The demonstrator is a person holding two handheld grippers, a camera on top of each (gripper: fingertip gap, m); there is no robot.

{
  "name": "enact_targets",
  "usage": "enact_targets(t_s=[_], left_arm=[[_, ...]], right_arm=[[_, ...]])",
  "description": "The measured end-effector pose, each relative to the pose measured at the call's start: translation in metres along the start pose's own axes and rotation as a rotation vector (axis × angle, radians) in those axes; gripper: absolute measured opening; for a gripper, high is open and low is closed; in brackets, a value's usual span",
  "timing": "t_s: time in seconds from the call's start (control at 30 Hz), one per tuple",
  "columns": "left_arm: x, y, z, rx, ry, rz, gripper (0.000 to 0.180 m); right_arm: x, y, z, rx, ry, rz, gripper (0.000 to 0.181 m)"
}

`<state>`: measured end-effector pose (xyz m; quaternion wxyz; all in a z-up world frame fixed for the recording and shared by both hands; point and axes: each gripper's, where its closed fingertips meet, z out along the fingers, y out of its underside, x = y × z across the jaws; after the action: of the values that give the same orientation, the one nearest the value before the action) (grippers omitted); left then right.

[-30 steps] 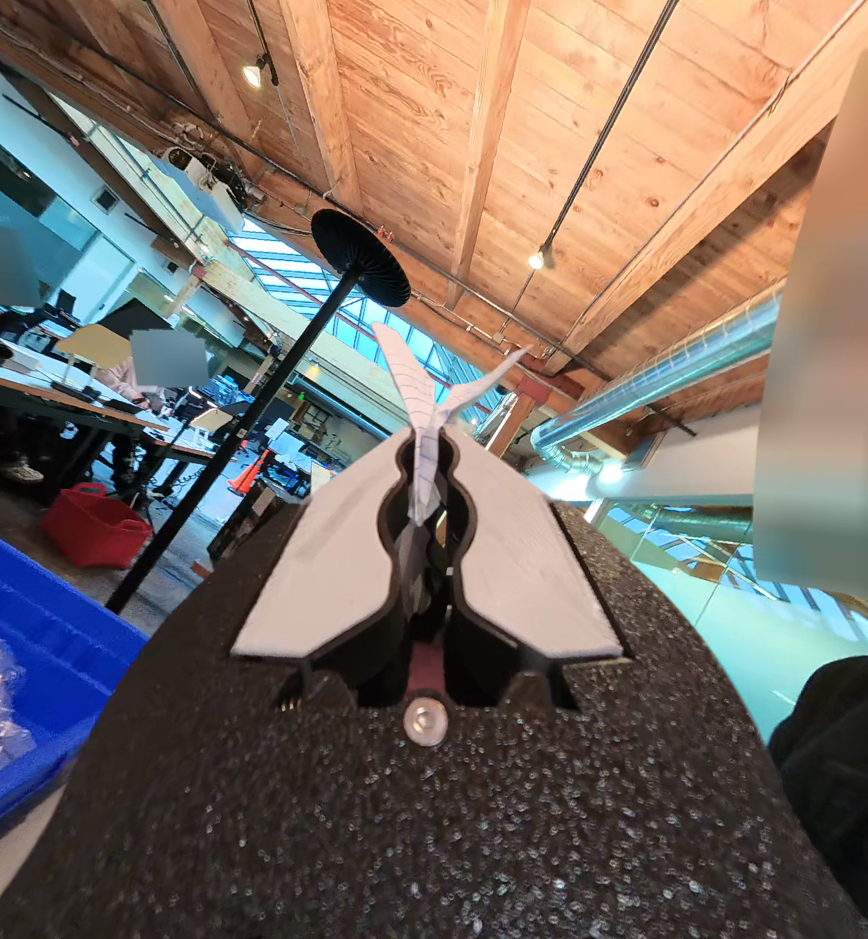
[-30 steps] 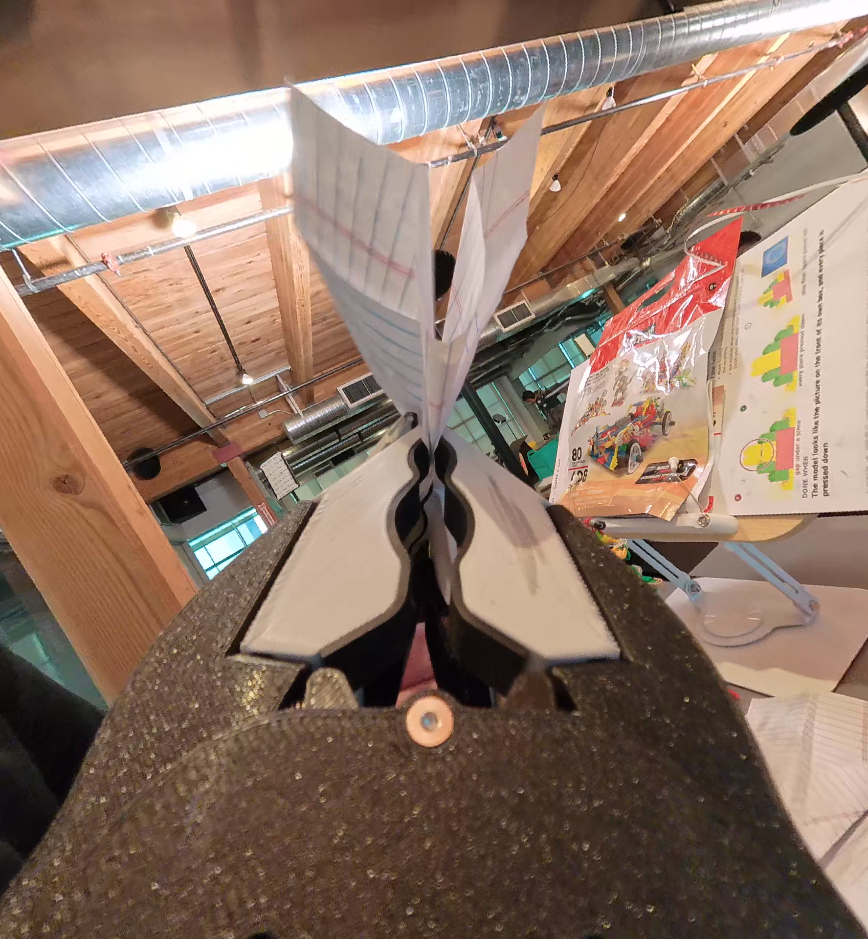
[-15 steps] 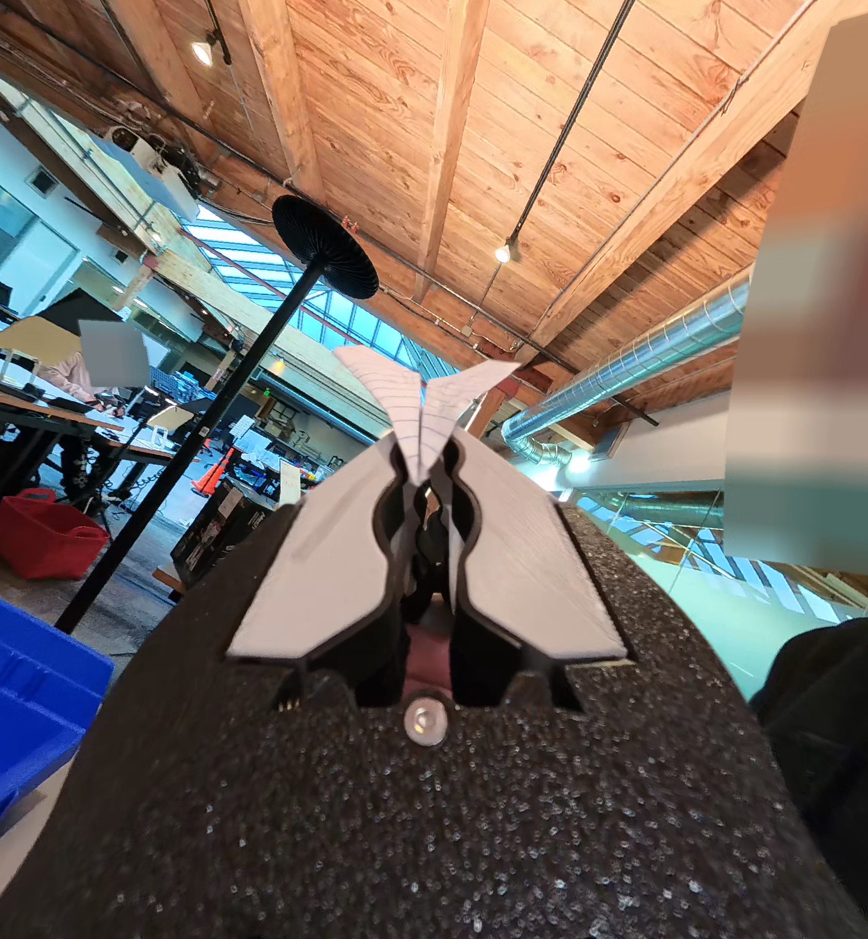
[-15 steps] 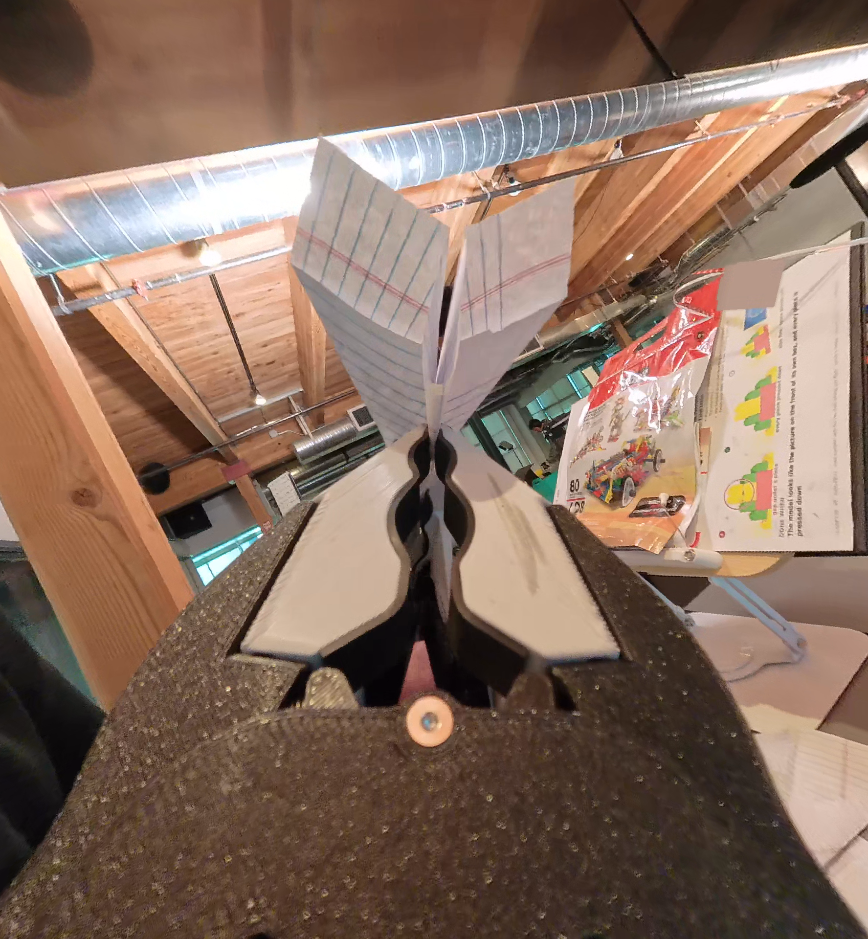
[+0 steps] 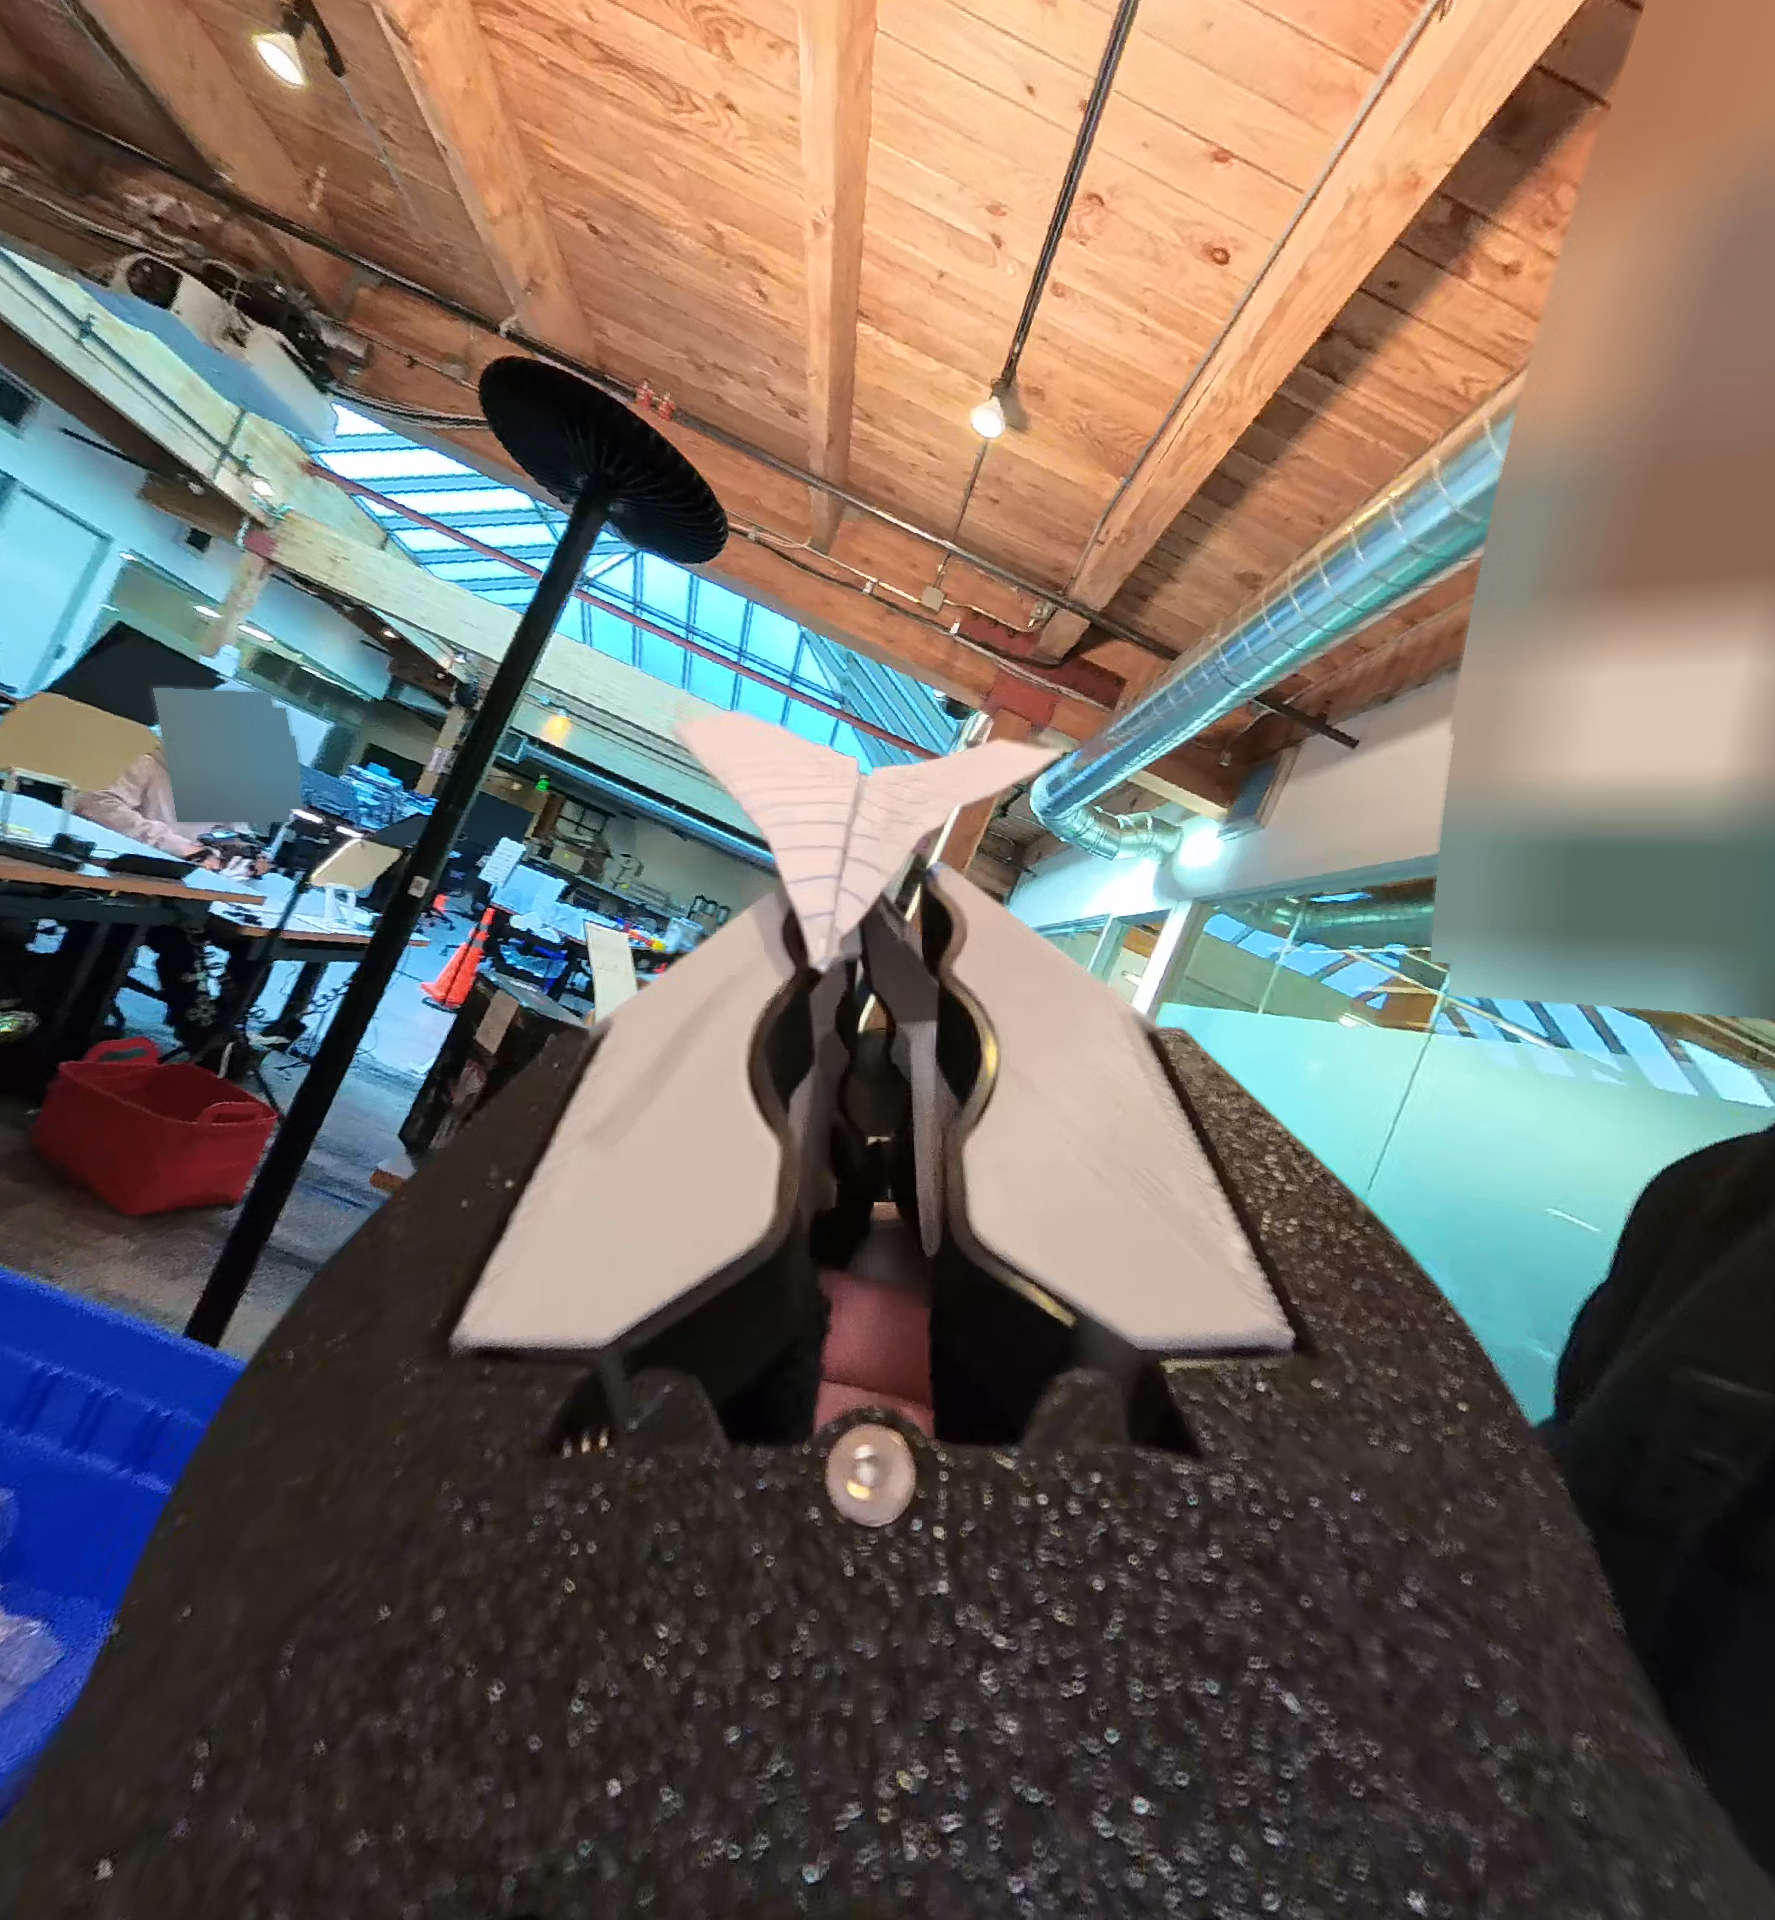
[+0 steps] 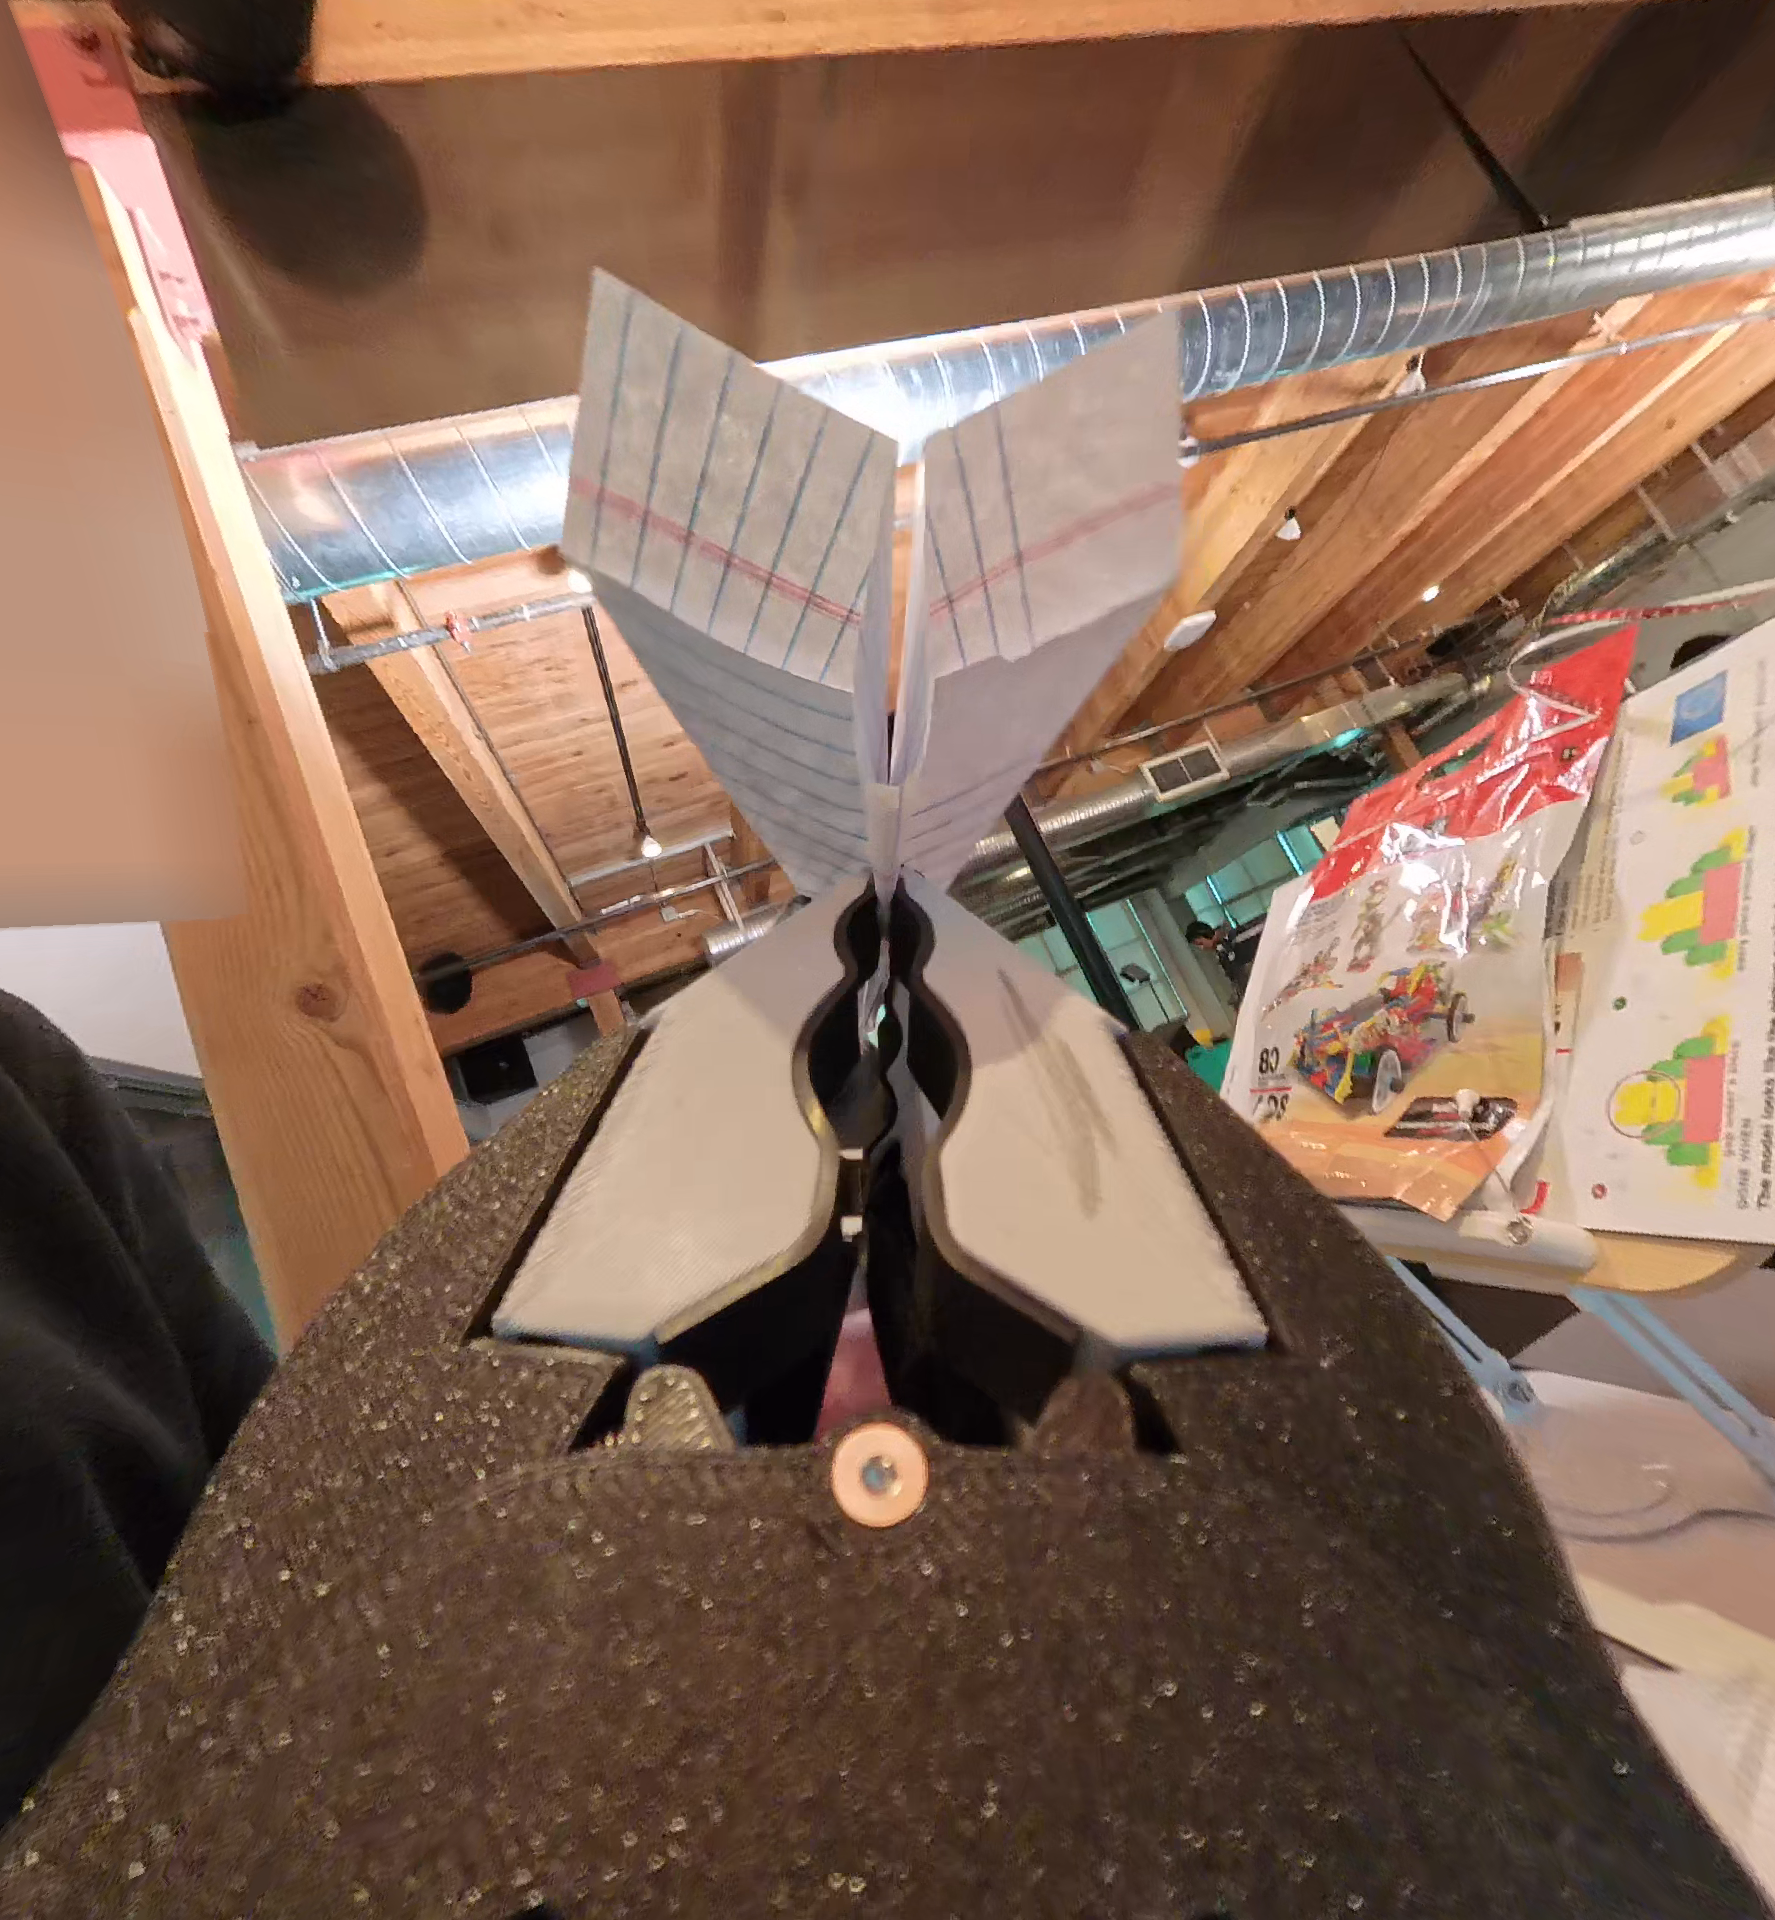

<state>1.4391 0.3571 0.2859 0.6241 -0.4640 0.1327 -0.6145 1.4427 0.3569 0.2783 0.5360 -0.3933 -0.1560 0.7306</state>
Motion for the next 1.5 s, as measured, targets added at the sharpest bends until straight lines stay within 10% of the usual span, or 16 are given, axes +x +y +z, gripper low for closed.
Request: enact_targets(t_s=[0.77, 1.5], left_arm=[[0.026, -0.007, -0.015, 0.092, 0.089, 0.014, 0.008], [0.023, 0.097, 0.019, -0.311, 0.204, 0.084, 0.037]], right_arm=[[-0.034, -0.01, -0.005, 0.063, -0.177, -0.012, 0.0], [-0.144, -0.136, -0.165, 0.168, 0.122, -0.415, 0.0]])
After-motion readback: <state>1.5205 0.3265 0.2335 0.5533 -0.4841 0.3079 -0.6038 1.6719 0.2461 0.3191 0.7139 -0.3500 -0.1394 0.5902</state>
